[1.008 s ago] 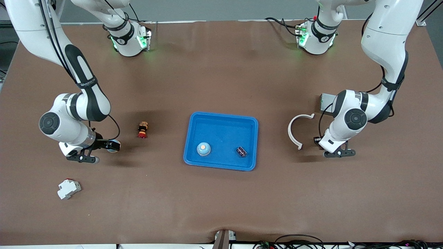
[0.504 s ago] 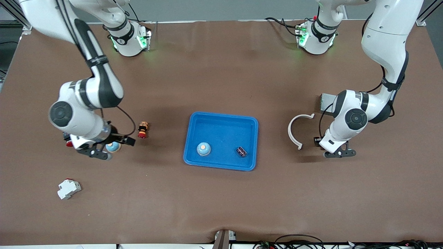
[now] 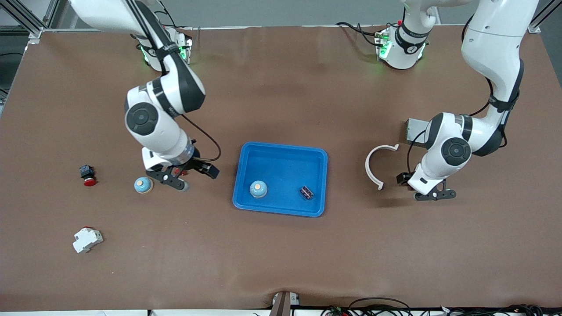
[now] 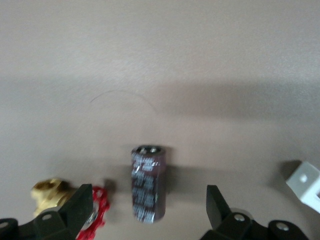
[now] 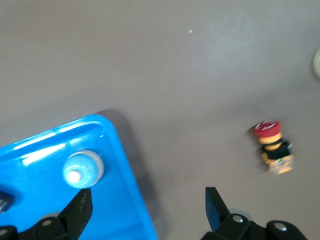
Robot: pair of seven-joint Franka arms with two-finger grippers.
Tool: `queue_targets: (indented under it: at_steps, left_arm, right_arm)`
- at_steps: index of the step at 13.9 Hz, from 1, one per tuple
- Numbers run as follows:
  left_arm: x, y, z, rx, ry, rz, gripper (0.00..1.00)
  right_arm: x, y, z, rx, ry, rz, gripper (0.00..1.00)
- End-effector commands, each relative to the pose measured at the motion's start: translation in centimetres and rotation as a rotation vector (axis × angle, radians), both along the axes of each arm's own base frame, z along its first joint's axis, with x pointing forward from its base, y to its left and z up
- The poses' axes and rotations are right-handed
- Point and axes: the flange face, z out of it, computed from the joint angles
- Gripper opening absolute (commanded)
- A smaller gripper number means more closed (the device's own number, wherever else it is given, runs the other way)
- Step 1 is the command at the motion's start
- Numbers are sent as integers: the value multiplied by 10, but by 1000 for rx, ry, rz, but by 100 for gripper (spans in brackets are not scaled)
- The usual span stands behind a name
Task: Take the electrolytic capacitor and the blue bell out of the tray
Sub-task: 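Set the bell by the red button while the left gripper sets the capacitor down, then move the right gripper and the left gripper back over the blue tray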
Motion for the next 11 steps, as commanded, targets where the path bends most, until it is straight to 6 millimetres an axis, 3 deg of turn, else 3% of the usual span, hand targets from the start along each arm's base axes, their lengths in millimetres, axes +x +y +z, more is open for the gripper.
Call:
queue_targets:
  at_steps: [1, 4, 7, 10, 11]
  left_arm:
    - [-1, -17, 51, -27, 52, 36, 100]
    - [2, -38, 92, -57, 151, 81, 100]
    - [8, -70, 136, -63, 198, 180, 100]
    - [11, -114, 169, -126, 201, 365, 100]
    - [12, -128, 170, -124, 192, 438, 100]
  right_arm:
    - [5, 43, -20, -17, 10, -56, 100]
    - [8, 88, -54, -49, 8, -107, 100]
    - [17, 115, -77, -54, 1, -130, 100]
    - [23, 121, -90, -53, 5, -149, 100]
    - [24, 122, -92, -51, 6, -148, 100]
